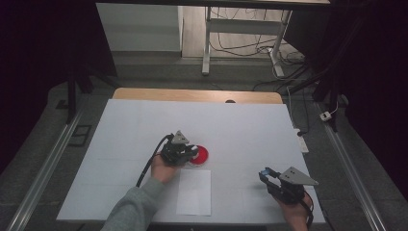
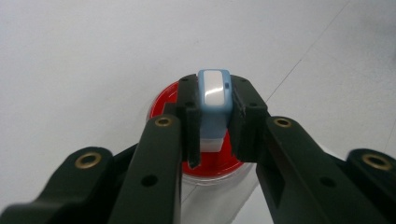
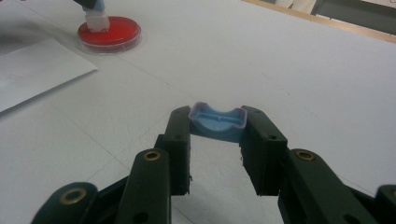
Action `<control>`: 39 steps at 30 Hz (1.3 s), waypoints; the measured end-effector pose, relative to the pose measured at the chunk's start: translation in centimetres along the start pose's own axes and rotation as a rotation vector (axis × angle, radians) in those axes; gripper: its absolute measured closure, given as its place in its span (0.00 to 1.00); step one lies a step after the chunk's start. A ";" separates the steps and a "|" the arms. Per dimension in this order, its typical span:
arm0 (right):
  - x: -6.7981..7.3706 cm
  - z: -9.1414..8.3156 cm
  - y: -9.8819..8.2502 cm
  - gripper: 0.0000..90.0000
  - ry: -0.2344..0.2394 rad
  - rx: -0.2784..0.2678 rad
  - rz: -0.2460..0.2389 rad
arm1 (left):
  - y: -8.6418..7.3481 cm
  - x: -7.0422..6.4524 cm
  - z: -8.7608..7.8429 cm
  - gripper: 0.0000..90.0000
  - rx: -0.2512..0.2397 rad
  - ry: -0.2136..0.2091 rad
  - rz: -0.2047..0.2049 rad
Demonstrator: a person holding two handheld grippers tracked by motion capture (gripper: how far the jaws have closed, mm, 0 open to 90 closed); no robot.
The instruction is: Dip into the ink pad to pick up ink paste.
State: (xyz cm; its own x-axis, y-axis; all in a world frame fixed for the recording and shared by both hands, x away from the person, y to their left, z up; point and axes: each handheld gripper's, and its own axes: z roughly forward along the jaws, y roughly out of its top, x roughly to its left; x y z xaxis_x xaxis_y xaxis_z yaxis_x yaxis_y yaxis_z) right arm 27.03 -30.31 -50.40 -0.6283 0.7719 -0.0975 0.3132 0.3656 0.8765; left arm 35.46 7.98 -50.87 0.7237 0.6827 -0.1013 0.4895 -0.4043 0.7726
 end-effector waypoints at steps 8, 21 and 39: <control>0.0 0.0 0.0 0.71 -0.001 0.006 -0.004 | 0.0 -0.1 0.1 0.84 0.010 0.005 0.003; 0.0 0.1 0.0 0.71 -0.001 0.007 -0.007 | -0.2 -0.3 0.3 0.85 0.022 0.018 0.010; 0.0 0.0 0.0 0.71 -0.002 0.006 -0.007 | 0.1 -0.5 0.0 0.84 0.017 0.026 0.022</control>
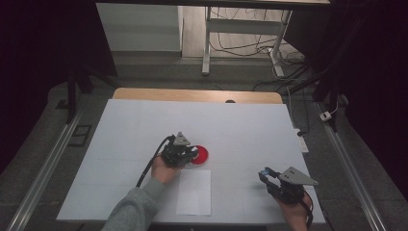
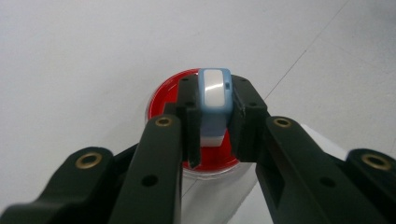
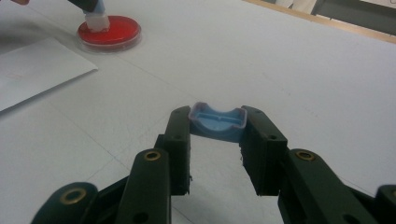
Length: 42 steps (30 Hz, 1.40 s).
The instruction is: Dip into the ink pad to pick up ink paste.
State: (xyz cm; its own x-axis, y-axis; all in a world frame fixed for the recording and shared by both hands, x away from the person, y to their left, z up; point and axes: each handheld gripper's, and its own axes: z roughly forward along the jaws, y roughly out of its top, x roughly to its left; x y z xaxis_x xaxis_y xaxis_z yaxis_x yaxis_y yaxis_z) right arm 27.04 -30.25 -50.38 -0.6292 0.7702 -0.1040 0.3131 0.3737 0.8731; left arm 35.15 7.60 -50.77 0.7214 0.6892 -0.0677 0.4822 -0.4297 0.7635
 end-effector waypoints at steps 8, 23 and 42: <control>-0.1 0.0 0.0 0.71 0.000 -0.001 0.001 | 0.5 0.5 -0.8 0.84 -0.009 0.013 -0.011; -0.1 0.0 0.0 0.71 0.001 -0.004 0.004 | 1.6 1.0 -0.2 0.84 -0.003 0.023 -0.001; -0.1 0.0 0.0 0.71 0.002 -0.002 0.002 | 1.3 1.3 0.6 0.84 0.037 0.022 -0.009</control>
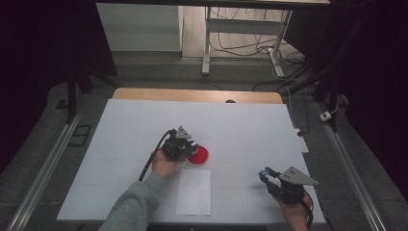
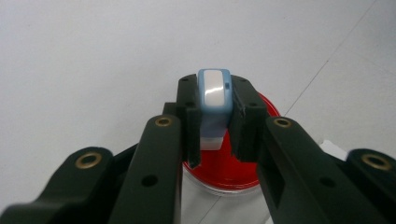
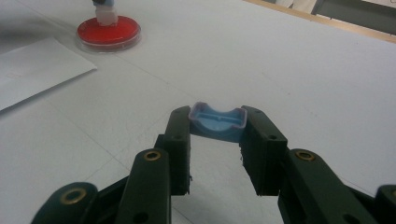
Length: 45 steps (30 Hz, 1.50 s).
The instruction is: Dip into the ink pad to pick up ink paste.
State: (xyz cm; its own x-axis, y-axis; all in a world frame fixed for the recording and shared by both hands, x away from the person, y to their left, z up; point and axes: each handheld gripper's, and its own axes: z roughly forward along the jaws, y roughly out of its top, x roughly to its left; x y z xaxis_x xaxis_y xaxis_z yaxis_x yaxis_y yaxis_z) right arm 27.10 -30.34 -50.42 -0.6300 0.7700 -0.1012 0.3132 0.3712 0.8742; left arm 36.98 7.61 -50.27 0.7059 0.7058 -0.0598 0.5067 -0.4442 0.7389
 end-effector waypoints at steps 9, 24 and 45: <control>0.0 0.0 0.0 0.71 -0.002 0.003 -0.003 | -0.1 -0.2 0.3 0.85 0.017 0.014 0.009; 0.1 0.0 0.0 0.71 -0.004 0.006 -0.006 | -0.4 -0.2 0.3 0.85 0.007 0.011 0.004; 0.0 0.0 0.0 0.71 -0.002 0.006 -0.003 | -0.1 0.0 -0.9 0.84 -0.024 0.010 -0.008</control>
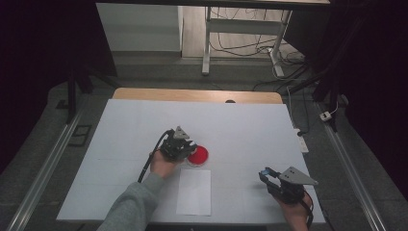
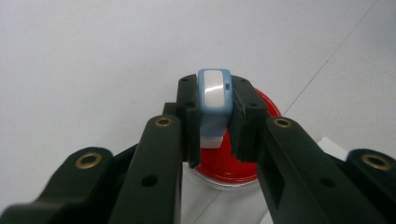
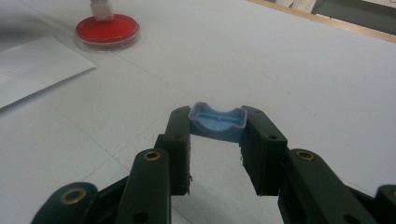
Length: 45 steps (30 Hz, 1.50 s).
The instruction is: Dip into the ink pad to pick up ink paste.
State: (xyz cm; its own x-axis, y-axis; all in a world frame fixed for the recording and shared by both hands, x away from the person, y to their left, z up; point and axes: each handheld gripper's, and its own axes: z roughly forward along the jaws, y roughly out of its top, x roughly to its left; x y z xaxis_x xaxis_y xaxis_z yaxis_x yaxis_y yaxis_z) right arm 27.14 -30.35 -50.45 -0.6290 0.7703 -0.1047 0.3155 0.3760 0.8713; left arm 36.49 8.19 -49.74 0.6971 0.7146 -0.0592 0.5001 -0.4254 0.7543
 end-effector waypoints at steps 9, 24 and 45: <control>0.0 0.0 0.0 0.71 -0.001 0.001 -0.002 | 0.2 -0.2 -1.1 0.84 -0.041 -0.018 0.001; 0.0 0.0 0.0 0.71 -0.001 0.000 -0.003 | 0.2 -0.8 -2.8 0.84 -0.083 -0.058 0.009; 0.1 0.0 0.0 0.71 -0.004 -0.001 -0.004 | -0.7 -1.3 -4.9 0.84 -0.113 -0.102 0.016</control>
State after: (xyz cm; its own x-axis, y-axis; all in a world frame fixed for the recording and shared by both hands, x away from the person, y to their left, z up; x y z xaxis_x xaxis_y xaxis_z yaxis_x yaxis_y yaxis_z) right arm 27.09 -30.26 -50.42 -0.6276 0.7707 -0.1099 0.3122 0.3785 0.8713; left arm 32.69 10.25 -46.95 0.7557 0.6459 -0.1084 0.4315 -0.3664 0.8244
